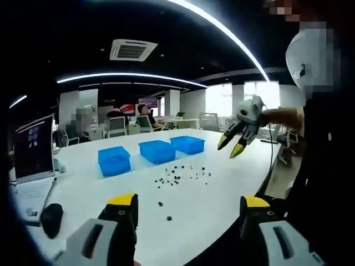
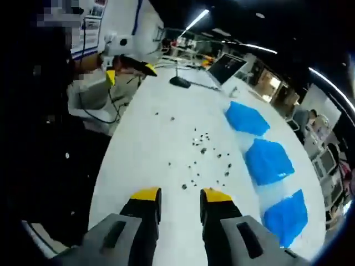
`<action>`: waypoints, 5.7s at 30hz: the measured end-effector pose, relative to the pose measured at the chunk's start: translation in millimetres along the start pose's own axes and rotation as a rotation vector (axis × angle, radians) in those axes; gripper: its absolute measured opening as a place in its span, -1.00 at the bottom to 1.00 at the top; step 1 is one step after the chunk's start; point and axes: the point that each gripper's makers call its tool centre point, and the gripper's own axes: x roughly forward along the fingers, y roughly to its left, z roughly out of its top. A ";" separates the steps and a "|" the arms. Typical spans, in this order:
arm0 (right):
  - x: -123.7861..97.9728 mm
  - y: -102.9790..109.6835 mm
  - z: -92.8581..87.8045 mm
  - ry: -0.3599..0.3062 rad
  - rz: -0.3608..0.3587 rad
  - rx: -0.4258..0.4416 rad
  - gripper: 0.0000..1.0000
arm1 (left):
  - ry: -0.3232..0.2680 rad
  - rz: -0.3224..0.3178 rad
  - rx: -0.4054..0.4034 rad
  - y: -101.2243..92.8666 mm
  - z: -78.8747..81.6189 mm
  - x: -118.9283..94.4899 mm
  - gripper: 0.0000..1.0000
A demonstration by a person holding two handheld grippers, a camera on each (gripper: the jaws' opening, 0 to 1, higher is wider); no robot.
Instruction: Pick up the resistors one by one and place each resistor into its matching bin, sorting the parts by color and model until every resistor is separated into the correct bin for its type
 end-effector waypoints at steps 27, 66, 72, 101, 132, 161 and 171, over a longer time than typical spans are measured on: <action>64.3 0.7 -28.3 0.322 0.289 -0.183 -0.86 | 0.072 -0.011 0.010 -2.3 -20.0 -7.1 0.49; -33.8 -122.5 167.9 -0.746 -0.510 0.384 -0.86 | -0.180 0.335 -0.021 56.0 35.9 -29.3 0.52; 7.4 -183.3 202.8 -0.737 -0.458 0.400 -0.86 | -0.174 0.413 -0.059 74.6 29.7 -40.0 0.53; 119.7 -275.0 199.0 -0.554 -0.491 0.466 -0.24 | -0.170 0.477 -0.064 83.8 32.8 -58.1 0.54; -57.0 -5.0 57.8 -0.634 -0.510 0.548 -0.18 | -0.149 0.209 -0.007 46.8 26.4 -22.8 0.54; -60.9 23.0 59.0 -0.399 -0.356 0.468 -0.28 | -0.101 0.112 0.031 19.3 18.4 -21.2 0.54; -26.4 15.1 106.0 -0.271 -0.140 0.297 -0.31 | -0.080 0.116 0.035 19.5 11.7 -25.6 0.54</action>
